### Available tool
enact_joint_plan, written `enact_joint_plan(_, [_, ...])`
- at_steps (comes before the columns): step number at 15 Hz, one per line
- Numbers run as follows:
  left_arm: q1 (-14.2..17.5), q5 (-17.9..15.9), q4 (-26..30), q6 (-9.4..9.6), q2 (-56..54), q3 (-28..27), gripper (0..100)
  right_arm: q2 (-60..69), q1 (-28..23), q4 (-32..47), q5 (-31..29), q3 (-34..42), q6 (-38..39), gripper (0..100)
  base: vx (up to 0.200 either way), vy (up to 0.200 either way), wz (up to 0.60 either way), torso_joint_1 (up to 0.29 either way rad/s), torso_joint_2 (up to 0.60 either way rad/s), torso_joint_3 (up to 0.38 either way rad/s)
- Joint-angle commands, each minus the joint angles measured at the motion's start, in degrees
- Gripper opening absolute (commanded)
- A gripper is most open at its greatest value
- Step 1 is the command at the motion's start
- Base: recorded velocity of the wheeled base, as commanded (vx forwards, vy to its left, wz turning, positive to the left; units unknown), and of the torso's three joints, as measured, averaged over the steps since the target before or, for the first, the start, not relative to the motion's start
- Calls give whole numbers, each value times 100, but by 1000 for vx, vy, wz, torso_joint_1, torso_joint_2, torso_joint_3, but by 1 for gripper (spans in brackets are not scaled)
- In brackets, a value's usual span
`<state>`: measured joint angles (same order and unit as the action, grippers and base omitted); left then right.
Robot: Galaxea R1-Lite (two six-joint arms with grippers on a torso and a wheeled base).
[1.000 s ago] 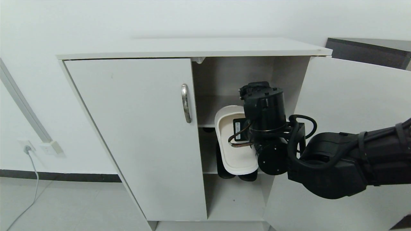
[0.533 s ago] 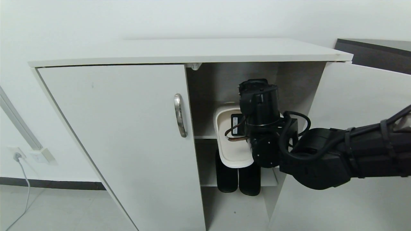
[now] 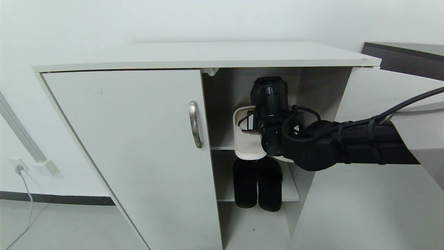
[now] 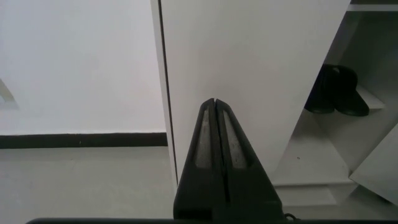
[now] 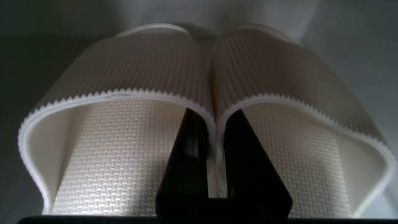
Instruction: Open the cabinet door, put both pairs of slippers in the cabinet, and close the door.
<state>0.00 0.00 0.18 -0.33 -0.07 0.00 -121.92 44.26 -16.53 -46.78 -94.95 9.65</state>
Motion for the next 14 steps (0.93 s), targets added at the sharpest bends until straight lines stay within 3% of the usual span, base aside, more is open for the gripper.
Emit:
enact_joint_plan(1, [0,0,-1,-2,7,0,0,-280,-49,212,63,-445,1,0,0,0,0,0,0,0])
enact_joint_plan(14, [0,0,-1,-2,7,0,0,-614,-172,343,81,-876,-7,0,0,0,0,0,0,0])
